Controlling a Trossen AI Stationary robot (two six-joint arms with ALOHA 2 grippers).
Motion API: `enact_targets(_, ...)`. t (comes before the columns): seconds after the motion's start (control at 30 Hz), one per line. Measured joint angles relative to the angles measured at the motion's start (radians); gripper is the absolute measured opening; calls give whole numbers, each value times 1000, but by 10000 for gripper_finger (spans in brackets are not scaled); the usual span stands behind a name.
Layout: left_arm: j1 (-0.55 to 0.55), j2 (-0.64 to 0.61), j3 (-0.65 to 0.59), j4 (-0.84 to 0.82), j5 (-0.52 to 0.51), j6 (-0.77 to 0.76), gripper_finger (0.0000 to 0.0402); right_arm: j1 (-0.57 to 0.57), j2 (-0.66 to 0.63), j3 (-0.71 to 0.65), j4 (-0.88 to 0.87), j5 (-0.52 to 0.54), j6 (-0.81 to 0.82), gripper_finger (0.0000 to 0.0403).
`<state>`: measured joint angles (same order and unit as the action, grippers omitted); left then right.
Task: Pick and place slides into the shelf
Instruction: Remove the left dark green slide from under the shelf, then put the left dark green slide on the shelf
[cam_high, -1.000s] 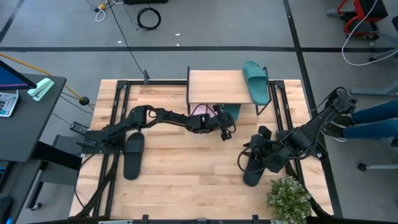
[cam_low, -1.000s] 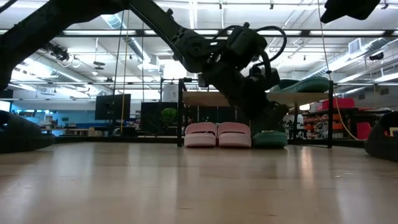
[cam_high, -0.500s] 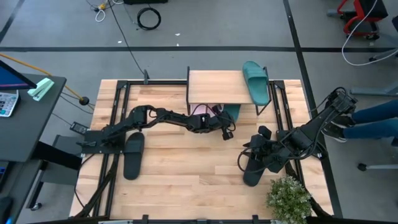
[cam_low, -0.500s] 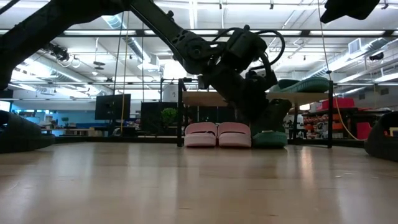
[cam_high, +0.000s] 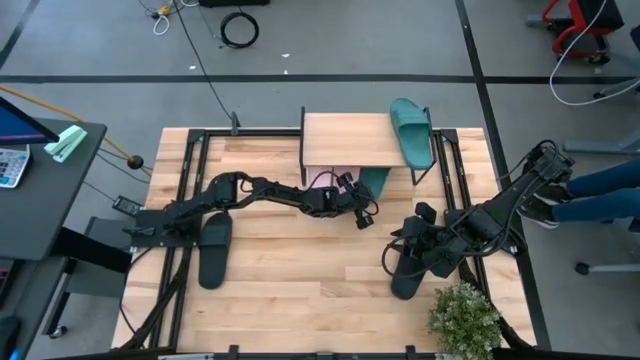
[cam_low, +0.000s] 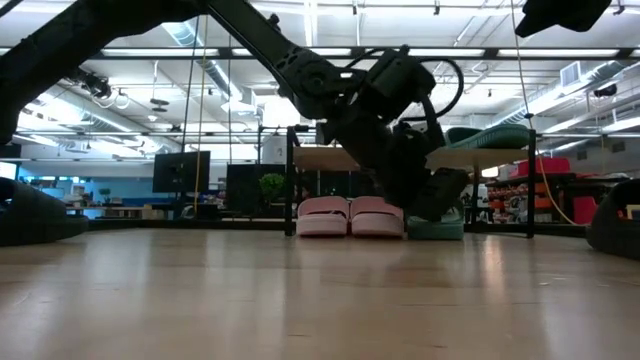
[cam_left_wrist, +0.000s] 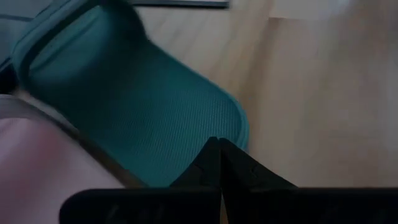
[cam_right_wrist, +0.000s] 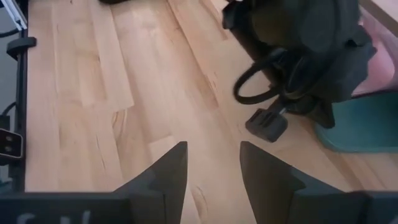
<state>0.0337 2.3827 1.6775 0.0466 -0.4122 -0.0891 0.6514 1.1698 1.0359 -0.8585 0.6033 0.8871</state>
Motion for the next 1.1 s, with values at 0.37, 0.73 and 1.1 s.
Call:
enact_targets(0.37, -155, -23, 0, -64, 54, -121, 1, 0, 0, 0, 0, -147, 90, 153)
enact_targets(0.73, -391, -202, -3, -187, -119, -45, 5, -2, 0, 0, 1, -162, 61, 153)
enact_targets(1.1, -409, -350, -2, -252, -306, 128, 110, -7, 93, 0, 122, -202, -241, 159)
